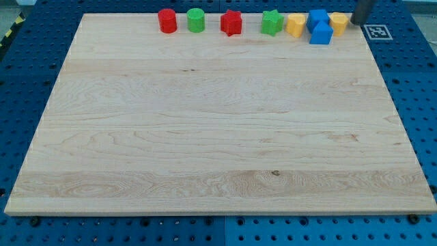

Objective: Point at the yellow hexagon

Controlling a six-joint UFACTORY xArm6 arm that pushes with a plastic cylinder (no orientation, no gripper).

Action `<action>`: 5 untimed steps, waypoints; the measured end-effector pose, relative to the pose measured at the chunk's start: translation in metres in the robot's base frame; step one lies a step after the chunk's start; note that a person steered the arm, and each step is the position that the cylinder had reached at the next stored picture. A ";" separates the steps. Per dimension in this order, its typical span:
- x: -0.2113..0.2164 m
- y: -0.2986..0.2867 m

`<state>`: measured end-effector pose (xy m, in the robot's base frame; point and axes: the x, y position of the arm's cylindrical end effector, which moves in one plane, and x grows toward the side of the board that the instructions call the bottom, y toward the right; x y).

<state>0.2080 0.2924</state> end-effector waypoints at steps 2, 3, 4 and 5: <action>0.015 0.007; 0.027 0.012; 0.027 0.012; 0.027 0.008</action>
